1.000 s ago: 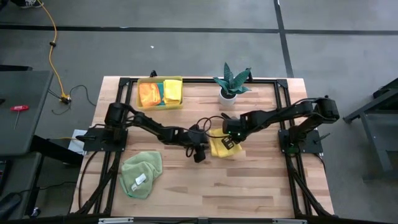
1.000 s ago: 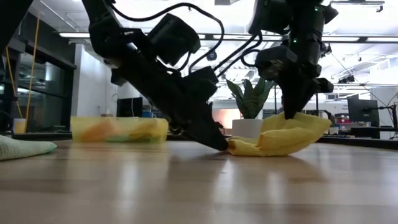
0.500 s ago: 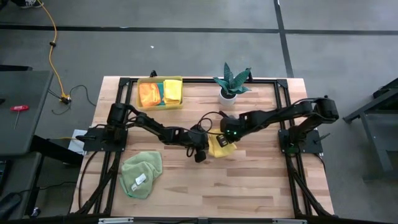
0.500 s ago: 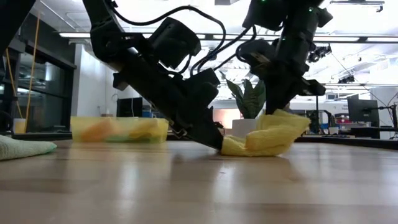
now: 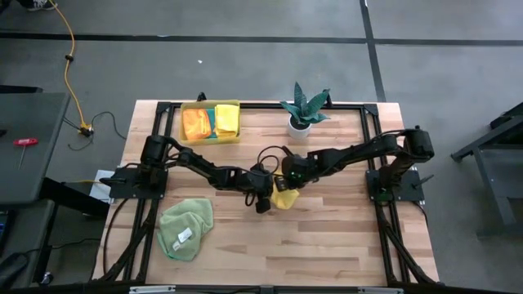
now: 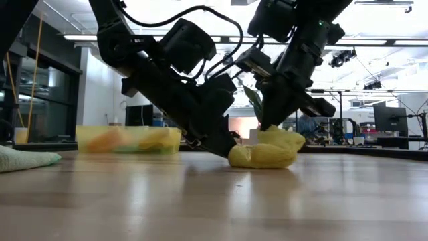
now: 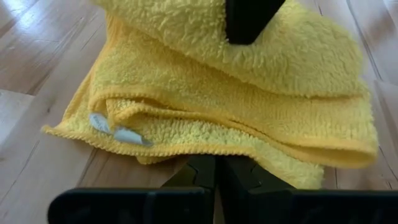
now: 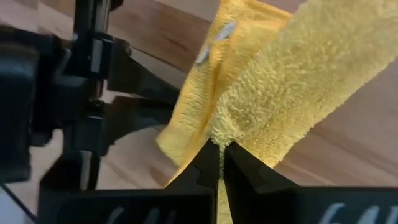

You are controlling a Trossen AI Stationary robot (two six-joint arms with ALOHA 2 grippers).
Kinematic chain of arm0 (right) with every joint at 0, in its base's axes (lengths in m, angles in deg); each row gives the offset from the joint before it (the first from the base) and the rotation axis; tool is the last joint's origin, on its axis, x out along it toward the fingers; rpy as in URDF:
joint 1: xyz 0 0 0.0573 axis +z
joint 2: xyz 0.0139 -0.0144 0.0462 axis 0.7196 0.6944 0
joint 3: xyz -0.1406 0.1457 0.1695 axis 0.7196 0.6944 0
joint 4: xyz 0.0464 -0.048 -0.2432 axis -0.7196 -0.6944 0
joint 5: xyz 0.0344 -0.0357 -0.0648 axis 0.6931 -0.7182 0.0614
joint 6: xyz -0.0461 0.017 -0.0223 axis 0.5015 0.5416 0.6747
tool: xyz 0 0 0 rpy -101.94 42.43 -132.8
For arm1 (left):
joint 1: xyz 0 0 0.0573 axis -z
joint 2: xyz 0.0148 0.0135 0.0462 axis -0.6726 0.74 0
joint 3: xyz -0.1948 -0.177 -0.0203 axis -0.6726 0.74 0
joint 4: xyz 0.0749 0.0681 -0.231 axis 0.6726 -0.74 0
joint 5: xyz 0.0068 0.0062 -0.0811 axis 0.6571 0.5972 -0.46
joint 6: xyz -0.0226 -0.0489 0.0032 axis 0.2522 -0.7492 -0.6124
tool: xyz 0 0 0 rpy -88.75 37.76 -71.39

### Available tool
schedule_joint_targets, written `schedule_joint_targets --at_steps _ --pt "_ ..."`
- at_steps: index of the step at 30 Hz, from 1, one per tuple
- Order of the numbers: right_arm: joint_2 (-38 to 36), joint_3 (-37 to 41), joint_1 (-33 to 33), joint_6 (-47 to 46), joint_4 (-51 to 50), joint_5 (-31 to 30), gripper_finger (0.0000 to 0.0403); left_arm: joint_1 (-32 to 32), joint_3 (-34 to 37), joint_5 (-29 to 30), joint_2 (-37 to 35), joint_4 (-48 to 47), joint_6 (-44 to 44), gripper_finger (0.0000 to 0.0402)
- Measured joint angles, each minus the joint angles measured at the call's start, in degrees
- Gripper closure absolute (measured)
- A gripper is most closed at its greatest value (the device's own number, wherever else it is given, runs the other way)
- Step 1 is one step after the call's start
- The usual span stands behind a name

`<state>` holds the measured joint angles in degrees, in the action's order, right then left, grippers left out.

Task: Fold microfiber towels
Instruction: Fold the yellow microfiber cloth

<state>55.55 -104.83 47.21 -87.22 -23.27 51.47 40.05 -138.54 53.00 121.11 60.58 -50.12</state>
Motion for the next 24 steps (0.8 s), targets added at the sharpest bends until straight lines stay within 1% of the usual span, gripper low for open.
schedule_joint_targets --at_steps 3,6,13,16,20,24 --pt "0.00 0.00 0.00 -1.92 0.53 0.10 0.0398 0.00 0.00 0.00 0.00 -0.07 0.00 0.0401" --pt "0.00 0.00 0.00 -2.11 1.40 0.28 0.0372 0.00 0.00 0.01 0.00 -0.13 -0.01 0.0402" --pt "-0.48 0.00 -0.02 -0.17 4.94 4.27 0.0259 0.00 0.00 0.01 -0.02 -0.37 0.00 0.0402" --pt "-1.66 0.00 -0.02 -0.05 5.82 5.89 0.0224 0.02 -0.02 0.12 -0.04 -0.81 -0.01 0.0402" --pt "-4.23 0.00 0.10 2.53 6.23 6.14 0.0204 0.01 -0.02 0.71 -0.04 -0.95 -0.01 0.0402" --pt "-8.28 0.00 0.10 8.53 3.44 5.00 0.0203 0.04 -0.02 1.58 -0.04 -0.99 -0.01 0.0402"
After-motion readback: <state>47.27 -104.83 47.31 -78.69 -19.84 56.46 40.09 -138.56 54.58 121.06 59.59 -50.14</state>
